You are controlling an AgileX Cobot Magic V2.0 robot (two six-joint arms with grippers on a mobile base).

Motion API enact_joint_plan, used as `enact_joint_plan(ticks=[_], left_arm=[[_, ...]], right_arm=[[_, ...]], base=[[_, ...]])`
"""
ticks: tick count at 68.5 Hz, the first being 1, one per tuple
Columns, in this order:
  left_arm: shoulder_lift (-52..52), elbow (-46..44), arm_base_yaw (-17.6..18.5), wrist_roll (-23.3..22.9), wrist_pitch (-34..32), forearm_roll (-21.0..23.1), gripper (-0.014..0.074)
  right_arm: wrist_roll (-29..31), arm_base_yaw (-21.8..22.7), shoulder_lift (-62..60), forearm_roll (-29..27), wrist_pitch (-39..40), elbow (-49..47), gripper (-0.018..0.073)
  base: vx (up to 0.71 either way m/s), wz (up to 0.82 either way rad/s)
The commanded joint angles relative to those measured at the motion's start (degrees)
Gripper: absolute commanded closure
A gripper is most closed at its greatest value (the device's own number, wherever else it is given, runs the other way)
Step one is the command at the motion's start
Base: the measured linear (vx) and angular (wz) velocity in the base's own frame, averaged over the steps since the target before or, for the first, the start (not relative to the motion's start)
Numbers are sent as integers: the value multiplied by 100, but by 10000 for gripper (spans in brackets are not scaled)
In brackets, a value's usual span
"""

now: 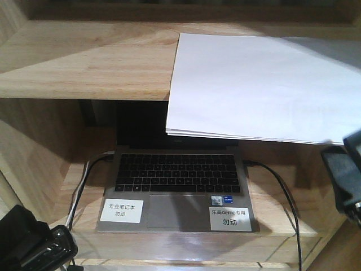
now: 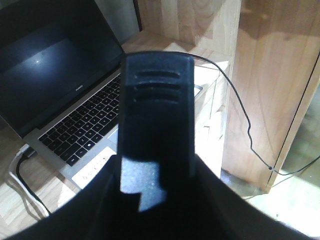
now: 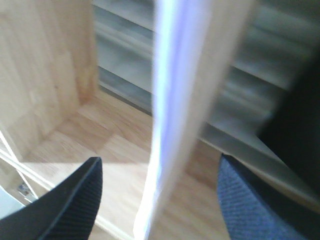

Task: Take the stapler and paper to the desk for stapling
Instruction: 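Pinch the white paper edge with the right gripper and pull it off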

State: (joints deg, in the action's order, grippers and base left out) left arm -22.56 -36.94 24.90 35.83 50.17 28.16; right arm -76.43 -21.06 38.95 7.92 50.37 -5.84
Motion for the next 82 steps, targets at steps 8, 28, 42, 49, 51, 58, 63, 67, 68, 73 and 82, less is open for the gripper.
enact_joint_plan(ticks=[8, 28, 42, 49, 51, 58, 63, 67, 68, 73, 82], left_arm=[[-23, -168, 16, 7, -538, 288, 603], [-23, -168, 16, 7, -538, 288, 603], [-23, -168, 16, 7, -538, 288, 603], [-23, -168, 16, 7, -538, 288, 603], [-23, -168, 16, 7, -538, 288, 603], [-23, -168, 16, 7, -538, 288, 603], [-23, -168, 16, 7, -538, 288, 603], [-23, -168, 16, 7, -538, 288, 603], [-23, -168, 16, 7, -538, 288, 603], [-23, -168, 16, 7, -538, 288, 603], [-23, -168, 16, 7, -538, 288, 603]], right_arm=[[139, -6, 823, -466, 886, -465, 86], [139, -6, 1369, -792, 1544, -818, 134], [139, -6, 1389, -792, 1648, -850, 380], [127, -6, 1337, -673, 1654, -831, 546], [121, -6, 1294, -638, 1637, -831, 576], [172, -6, 1098, -487, 1637, -831, 572], [233, -6, 894, -383, 1611, -825, 570], [328, -6, 665, -378, 1551, -802, 568], [357, -6, 609, -378, 1535, -778, 568], [507, -6, 312, -421, 1413, -690, 564], [600, -6, -199, -395, 1075, -483, 564]], base=[[0, 0], [0, 0], [0, 0], [0, 0], [0, 0], [0, 0], [0, 0], [0, 0], [0, 0], [0, 0], [0, 0]])
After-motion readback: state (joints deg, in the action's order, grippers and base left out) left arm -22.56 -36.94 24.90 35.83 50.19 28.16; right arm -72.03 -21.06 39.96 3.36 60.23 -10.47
